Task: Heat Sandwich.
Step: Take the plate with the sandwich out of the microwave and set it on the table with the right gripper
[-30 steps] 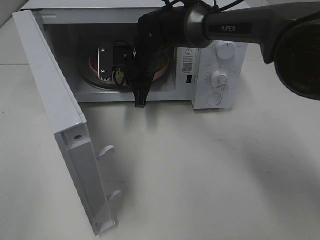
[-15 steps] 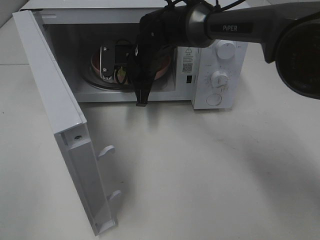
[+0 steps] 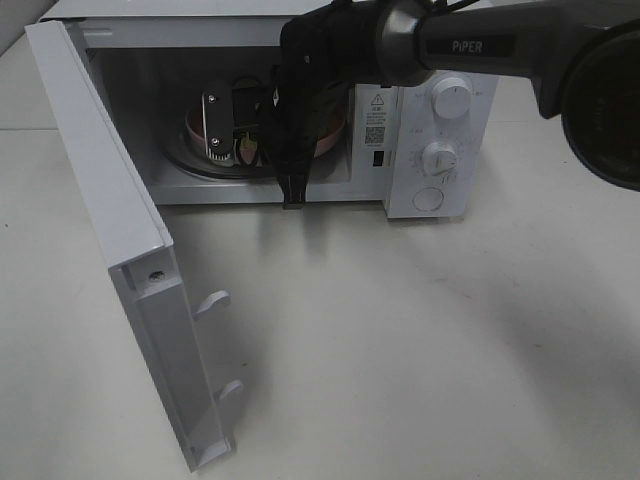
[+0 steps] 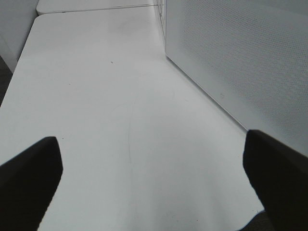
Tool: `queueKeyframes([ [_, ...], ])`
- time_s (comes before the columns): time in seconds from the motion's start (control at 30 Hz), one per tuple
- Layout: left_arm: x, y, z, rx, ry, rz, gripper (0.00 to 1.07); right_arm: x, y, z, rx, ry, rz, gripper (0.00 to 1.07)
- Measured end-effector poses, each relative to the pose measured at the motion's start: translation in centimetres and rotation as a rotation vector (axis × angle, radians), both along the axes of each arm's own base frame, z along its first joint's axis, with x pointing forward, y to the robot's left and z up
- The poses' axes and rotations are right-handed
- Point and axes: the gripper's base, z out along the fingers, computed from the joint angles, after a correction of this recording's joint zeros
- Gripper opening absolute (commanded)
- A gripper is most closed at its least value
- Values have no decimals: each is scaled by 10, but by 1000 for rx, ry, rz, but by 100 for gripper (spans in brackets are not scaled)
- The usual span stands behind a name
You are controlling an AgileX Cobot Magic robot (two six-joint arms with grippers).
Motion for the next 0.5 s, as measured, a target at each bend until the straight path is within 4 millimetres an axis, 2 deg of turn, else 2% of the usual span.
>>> queueKeyframes([
  [0.3,0,0,0,0,0,0,98,-11,-6,7,-27,-31,69,0],
  [0.5,0,0,0,0,0,0,98,-24,-10,1,-32,-67,120,0],
])
